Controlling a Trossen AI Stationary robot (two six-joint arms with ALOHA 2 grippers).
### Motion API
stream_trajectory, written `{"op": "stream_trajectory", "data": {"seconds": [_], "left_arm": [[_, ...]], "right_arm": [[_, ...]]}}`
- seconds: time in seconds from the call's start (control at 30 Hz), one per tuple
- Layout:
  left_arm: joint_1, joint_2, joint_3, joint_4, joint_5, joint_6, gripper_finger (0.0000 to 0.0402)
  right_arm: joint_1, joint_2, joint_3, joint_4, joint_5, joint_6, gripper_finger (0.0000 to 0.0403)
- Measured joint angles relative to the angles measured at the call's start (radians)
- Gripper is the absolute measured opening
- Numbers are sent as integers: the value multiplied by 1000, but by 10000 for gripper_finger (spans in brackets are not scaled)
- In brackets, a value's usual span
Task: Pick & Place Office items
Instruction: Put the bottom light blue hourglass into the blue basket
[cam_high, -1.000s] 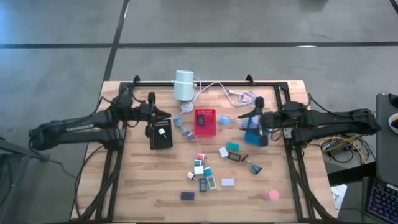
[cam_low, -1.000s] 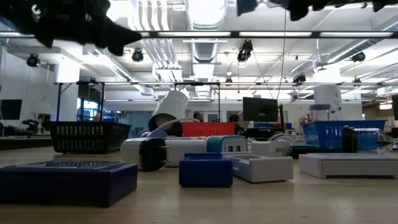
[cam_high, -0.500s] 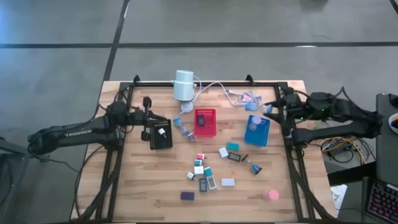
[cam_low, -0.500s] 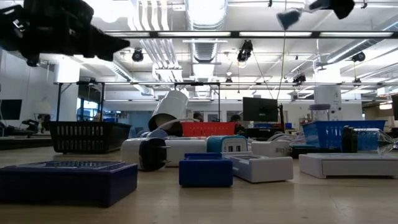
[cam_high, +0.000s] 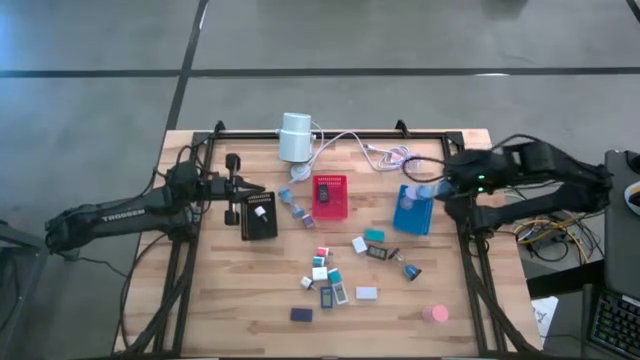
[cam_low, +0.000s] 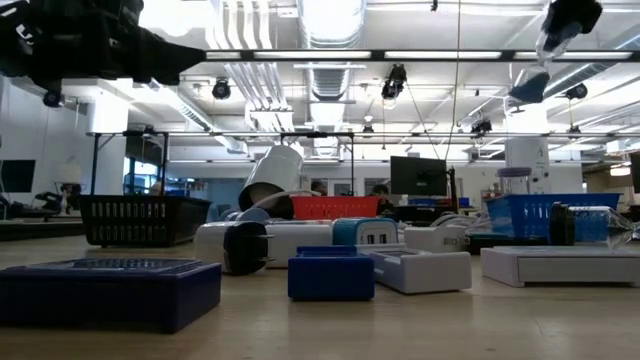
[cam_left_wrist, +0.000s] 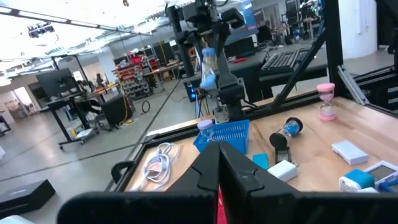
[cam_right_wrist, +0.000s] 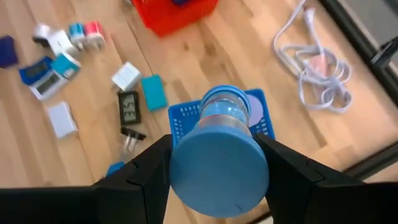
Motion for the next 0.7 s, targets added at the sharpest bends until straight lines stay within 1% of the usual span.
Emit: {"op": "stream_trajectory", "data": {"seconds": [0.1,0.43,0.7], "left_arm": [[0,0,0,-9,0,-6,9],[0,0,0,-24,0,-18,9],[0,1,0,-34,-4,-21,9]], "right_arm": [[0,61,-19,-2,-25,-1,192],[0,270,-33,6,-49,-53,192],[-1,413,-59,61,-49,23,192]]}}
